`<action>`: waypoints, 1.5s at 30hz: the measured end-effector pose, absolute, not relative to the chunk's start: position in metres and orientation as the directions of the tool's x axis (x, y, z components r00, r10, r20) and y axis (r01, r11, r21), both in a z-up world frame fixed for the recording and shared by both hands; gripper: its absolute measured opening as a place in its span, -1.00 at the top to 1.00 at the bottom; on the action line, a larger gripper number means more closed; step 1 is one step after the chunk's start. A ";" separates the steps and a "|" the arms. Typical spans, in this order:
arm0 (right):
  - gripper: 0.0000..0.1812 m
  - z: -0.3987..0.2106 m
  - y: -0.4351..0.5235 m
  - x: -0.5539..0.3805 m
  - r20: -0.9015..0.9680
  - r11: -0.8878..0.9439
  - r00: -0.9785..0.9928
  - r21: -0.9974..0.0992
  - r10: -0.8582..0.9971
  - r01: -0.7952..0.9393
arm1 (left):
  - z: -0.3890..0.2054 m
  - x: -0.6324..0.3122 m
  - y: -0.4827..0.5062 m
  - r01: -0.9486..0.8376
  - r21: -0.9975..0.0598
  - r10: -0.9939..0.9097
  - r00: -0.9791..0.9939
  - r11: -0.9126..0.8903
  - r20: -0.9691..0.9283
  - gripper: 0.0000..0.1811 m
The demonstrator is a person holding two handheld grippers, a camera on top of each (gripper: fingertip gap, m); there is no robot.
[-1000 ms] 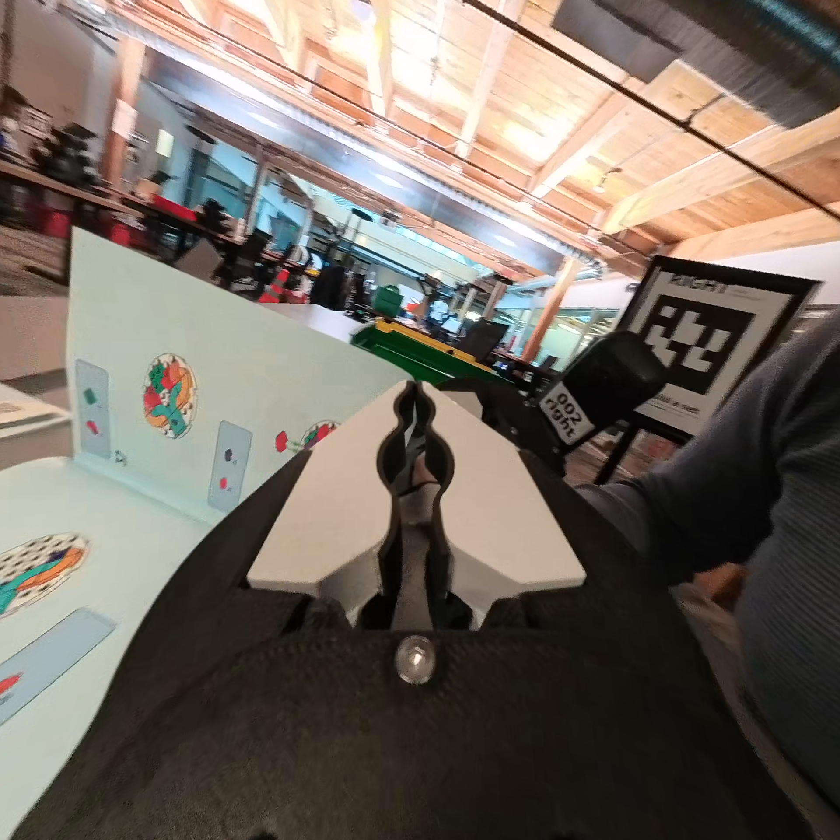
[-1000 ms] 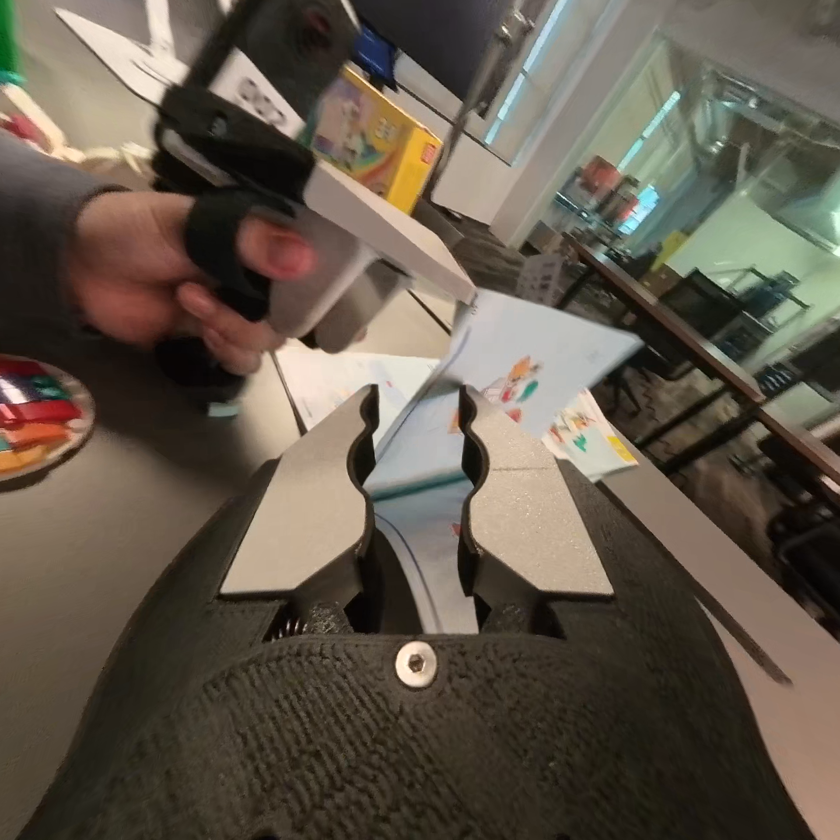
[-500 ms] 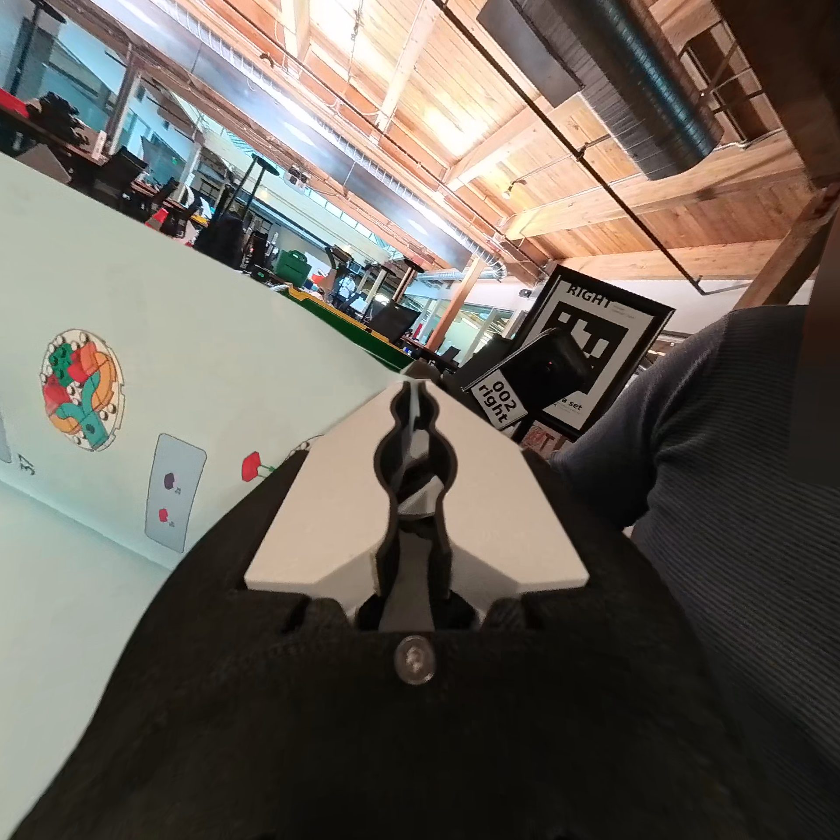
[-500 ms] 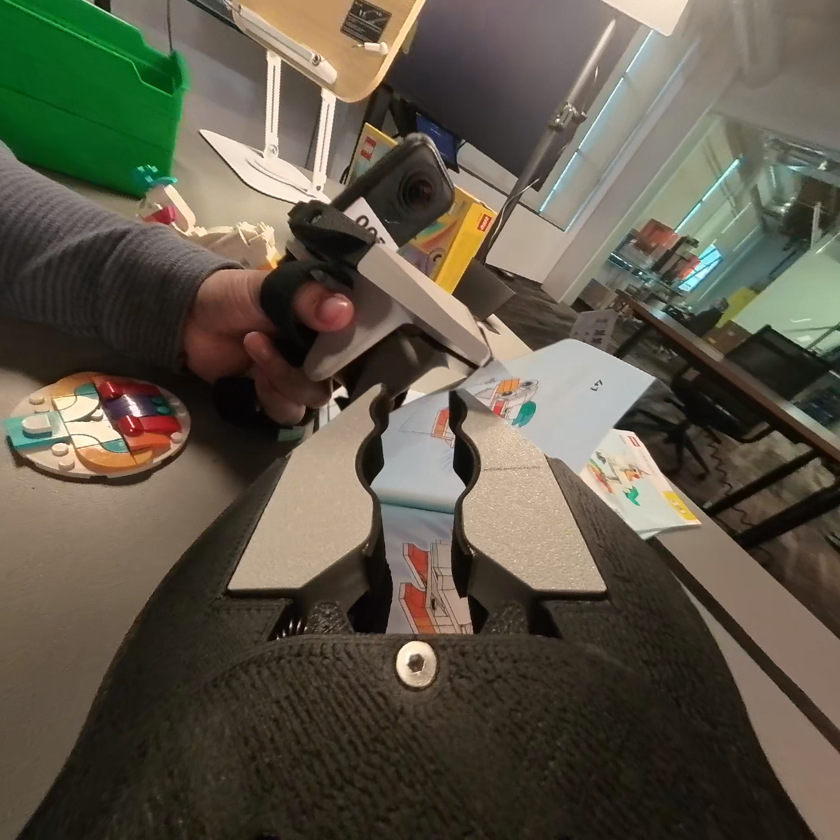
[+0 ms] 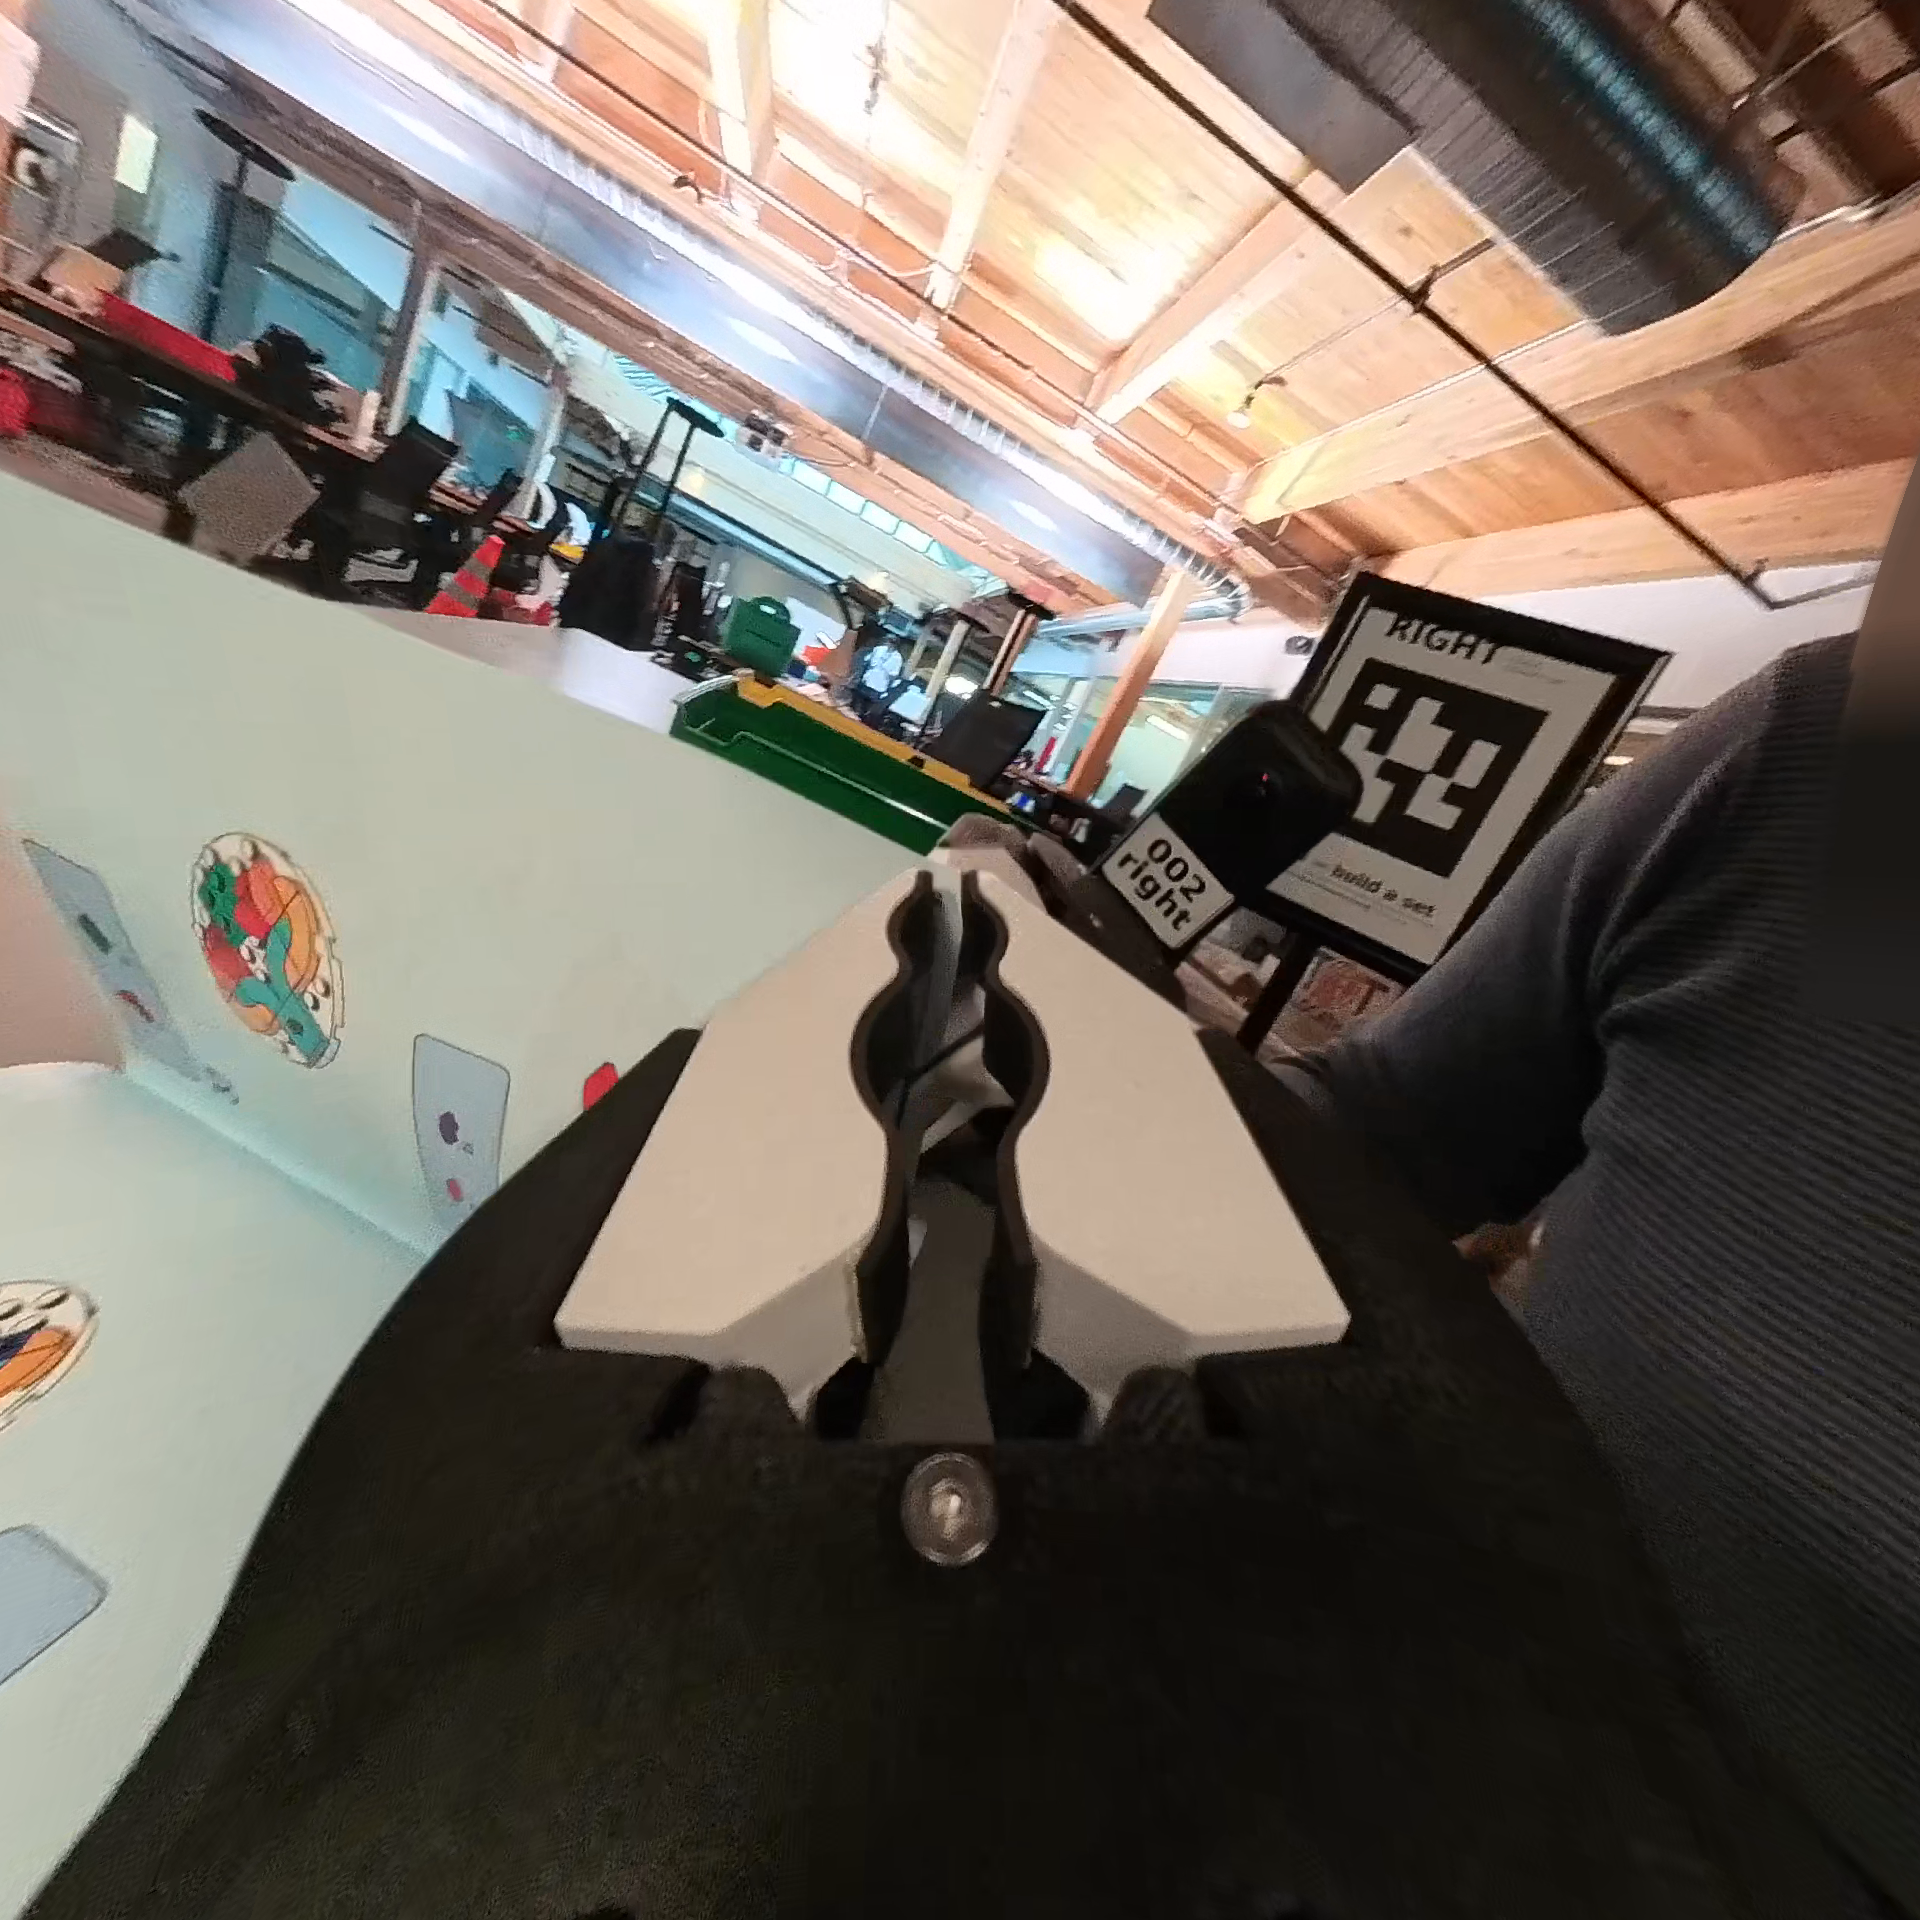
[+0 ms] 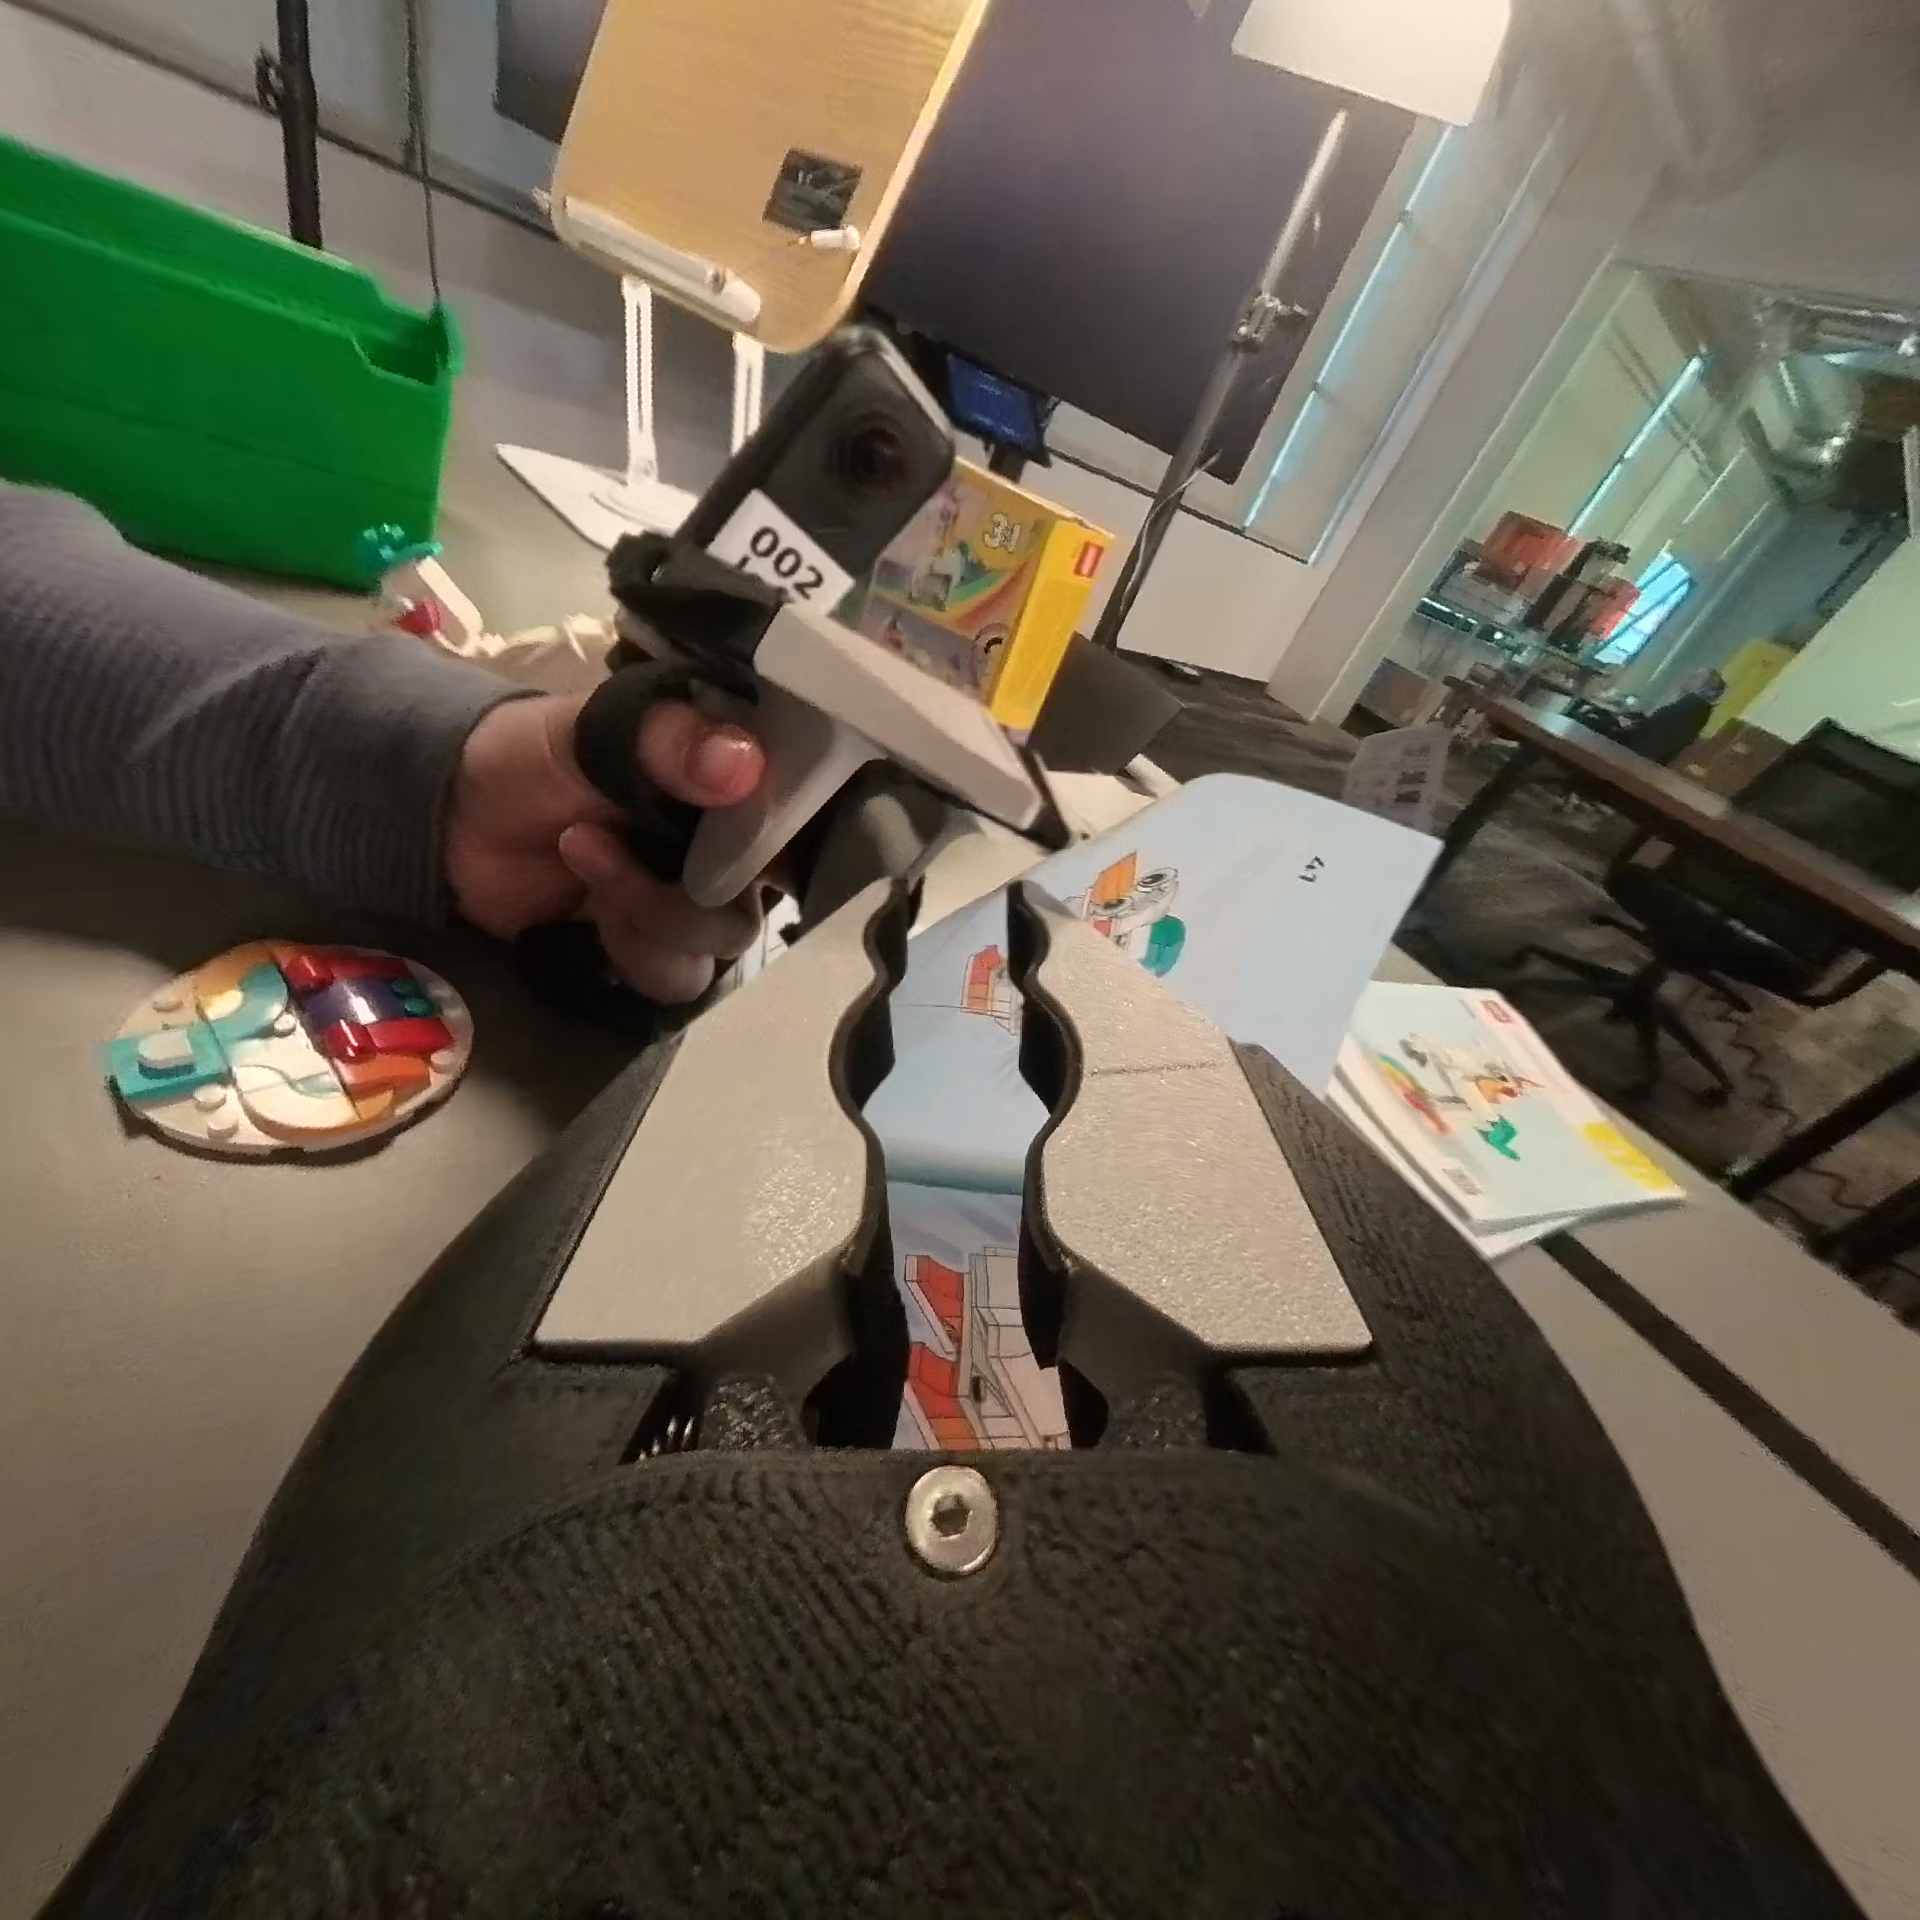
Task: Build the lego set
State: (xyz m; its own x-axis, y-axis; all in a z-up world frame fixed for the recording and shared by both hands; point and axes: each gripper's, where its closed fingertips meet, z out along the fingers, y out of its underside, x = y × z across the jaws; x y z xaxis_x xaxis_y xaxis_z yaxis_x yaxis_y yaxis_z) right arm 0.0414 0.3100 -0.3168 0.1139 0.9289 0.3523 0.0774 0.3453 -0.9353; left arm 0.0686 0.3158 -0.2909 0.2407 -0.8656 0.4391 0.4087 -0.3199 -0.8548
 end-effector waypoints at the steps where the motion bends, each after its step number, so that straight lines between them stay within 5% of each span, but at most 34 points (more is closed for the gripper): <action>1: 0.82 -0.315 0.311 0.043 0.328 0.322 0.113 -0.944 0.938 0.063 | -0.293 0.068 0.316 0.400 -0.860 -0.862 0.255 -0.318 0.437 0.96; 14: 0.76 -0.299 0.312 0.054 0.089 0.092 0.030 -0.990 0.996 -0.105 | -0.296 0.067 0.313 0.260 -0.960 -0.870 0.444 -0.105 0.215 0.80; 34: 0.76 -0.293 0.300 0.060 -0.148 -0.190 -0.233 -0.967 0.961 -0.171 | -0.293 0.069 0.298 0.306 -0.933 -0.927 0.257 -0.189 0.272 0.74; 45: 0.82 -0.293 0.301 0.059 -0.160 -0.203 -0.236 -0.964 0.959 -0.172 | -0.294 0.070 0.297 0.302 -0.932 -0.927 0.247 -0.202 0.281 0.80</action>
